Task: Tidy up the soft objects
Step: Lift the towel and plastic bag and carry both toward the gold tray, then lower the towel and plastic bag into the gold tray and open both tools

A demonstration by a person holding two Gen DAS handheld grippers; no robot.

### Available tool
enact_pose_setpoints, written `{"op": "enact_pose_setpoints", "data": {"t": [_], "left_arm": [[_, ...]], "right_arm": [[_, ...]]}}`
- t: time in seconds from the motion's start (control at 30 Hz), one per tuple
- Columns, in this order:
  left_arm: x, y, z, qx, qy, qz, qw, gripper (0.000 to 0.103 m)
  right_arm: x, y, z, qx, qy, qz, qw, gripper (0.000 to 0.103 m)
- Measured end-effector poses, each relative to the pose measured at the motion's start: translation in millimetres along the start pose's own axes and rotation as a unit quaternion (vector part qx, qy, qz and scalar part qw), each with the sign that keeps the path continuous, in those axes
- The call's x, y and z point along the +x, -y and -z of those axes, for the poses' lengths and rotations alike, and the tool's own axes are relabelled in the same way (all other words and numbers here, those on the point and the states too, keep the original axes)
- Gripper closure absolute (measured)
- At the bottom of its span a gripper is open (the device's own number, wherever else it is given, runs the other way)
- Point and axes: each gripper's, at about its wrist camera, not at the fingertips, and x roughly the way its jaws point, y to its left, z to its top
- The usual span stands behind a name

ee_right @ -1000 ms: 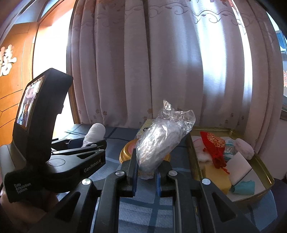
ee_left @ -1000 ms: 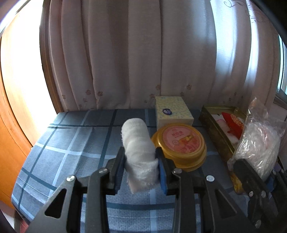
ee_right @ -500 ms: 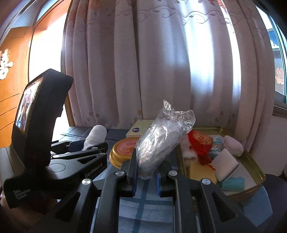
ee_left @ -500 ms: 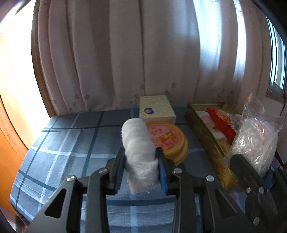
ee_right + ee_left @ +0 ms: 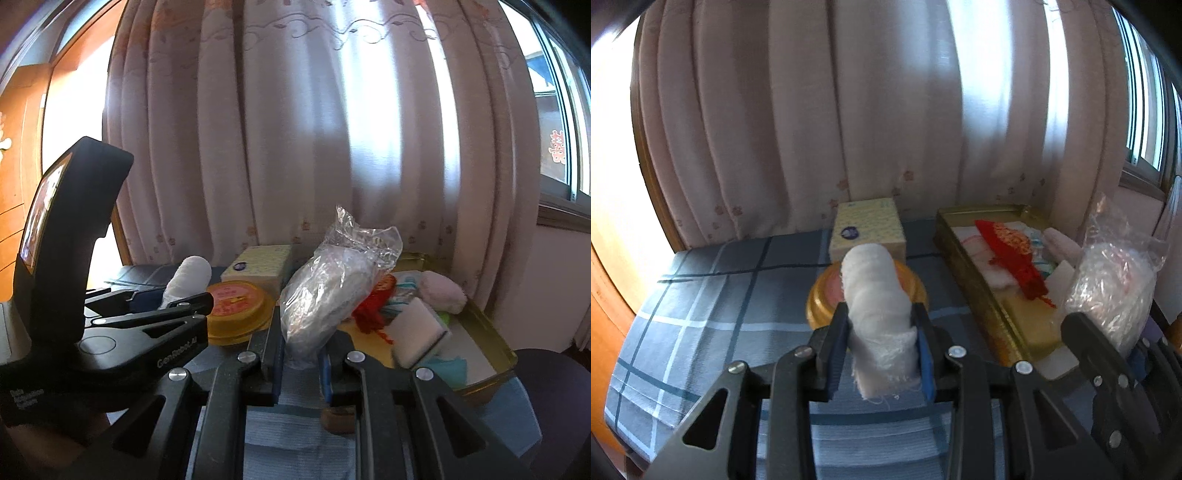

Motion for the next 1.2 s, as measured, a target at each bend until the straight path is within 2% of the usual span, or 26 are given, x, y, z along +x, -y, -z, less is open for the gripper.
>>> {"op": "enact_pose_setpoints", "data": {"t": [0.57, 1.2], "left_arm": [[15, 68, -14, 0.026, -0.012, 0.050, 0.9983, 0.071], [25, 107, -28, 0.040, -0.013, 0.077, 0.9961, 0.070]], "right_arm": [[-3, 63, -5, 0.012, 0.003, 0.048, 0.999, 0.085], [6, 99, -13, 0.033, -0.006, 0.071, 0.997, 0.085]]}}
